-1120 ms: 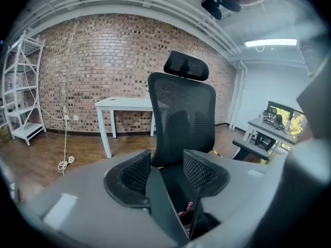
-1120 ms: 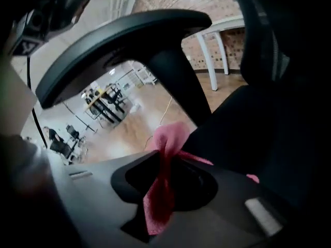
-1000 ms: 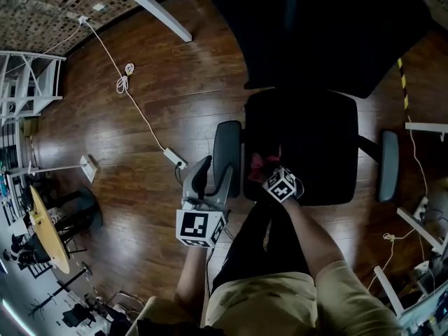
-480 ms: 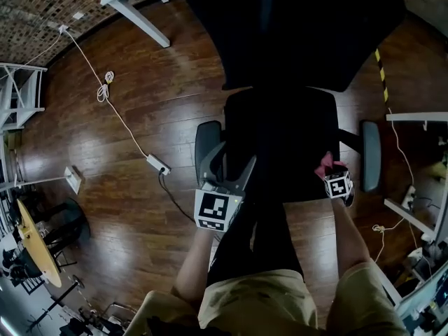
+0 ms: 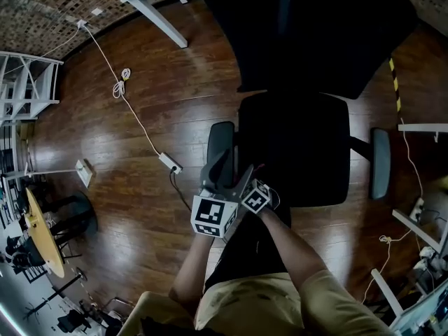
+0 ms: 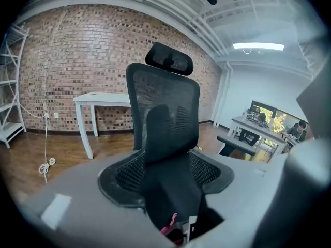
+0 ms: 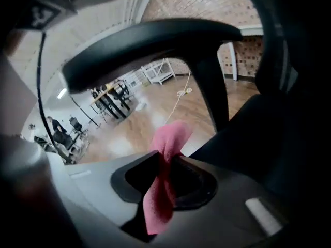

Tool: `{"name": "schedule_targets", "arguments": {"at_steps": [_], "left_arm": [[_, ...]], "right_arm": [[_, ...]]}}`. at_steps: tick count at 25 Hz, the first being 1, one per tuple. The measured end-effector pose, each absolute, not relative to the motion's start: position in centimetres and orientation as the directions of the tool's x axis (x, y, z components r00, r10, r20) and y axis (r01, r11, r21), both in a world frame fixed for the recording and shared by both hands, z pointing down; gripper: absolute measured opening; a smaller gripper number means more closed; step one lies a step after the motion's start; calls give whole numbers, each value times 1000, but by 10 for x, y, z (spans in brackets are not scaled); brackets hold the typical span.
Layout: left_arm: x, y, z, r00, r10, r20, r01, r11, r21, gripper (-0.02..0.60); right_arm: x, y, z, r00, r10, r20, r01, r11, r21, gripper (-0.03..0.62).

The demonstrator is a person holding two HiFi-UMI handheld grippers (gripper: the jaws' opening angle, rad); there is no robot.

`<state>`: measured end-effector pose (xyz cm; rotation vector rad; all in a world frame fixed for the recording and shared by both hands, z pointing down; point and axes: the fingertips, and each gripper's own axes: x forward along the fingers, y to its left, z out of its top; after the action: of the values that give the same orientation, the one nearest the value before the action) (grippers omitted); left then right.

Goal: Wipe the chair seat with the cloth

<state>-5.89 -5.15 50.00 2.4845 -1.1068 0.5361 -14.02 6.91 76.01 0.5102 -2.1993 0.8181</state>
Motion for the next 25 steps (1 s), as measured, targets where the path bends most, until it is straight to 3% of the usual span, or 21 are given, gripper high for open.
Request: {"name": "schedule_targets", "arguments": {"at_steps": [2, 5, 10, 13, 16, 20, 22, 25], "left_arm": [[-65, -50, 495, 611, -625, 486, -765, -623, 160, 256], [-67, -52, 488, 610, -635, 474, -766, -625, 150, 253], [-53, -49, 499, 628, -618, 473, -755, -631, 177, 252], [-39, -48, 502, 651, -599, 465, -735, -650, 191, 251], [-33, -50, 506, 660, -593, 461, -728, -656, 199, 252], [-36, -54, 503, 642, -613, 460, -747, -636, 196, 250], [-41, -56, 497, 624, -635, 455, -761, -625, 171, 244], [-51, -58, 491, 598, -660, 455, -781, -608, 144, 227]], "right_arm": [[-139, 75, 773, -612, -87, 786, -564, 745, -356, 84], [-82, 74, 787, -567, -122, 815, -595, 745, -302, 83], [122, 106, 819, -314, -110, 943, -775, 603, -188, 84], [255, 124, 804, -74, -144, 987, -873, 487, 6, 84], [318, 133, 791, 47, -146, 988, -918, 384, 101, 84], [306, 130, 794, 7, -153, 988, -956, 290, 52, 83], [254, 113, 793, -159, -219, 963, -961, 258, -100, 83], [113, 93, 787, -459, -254, 851, -847, 414, -333, 83]]}}
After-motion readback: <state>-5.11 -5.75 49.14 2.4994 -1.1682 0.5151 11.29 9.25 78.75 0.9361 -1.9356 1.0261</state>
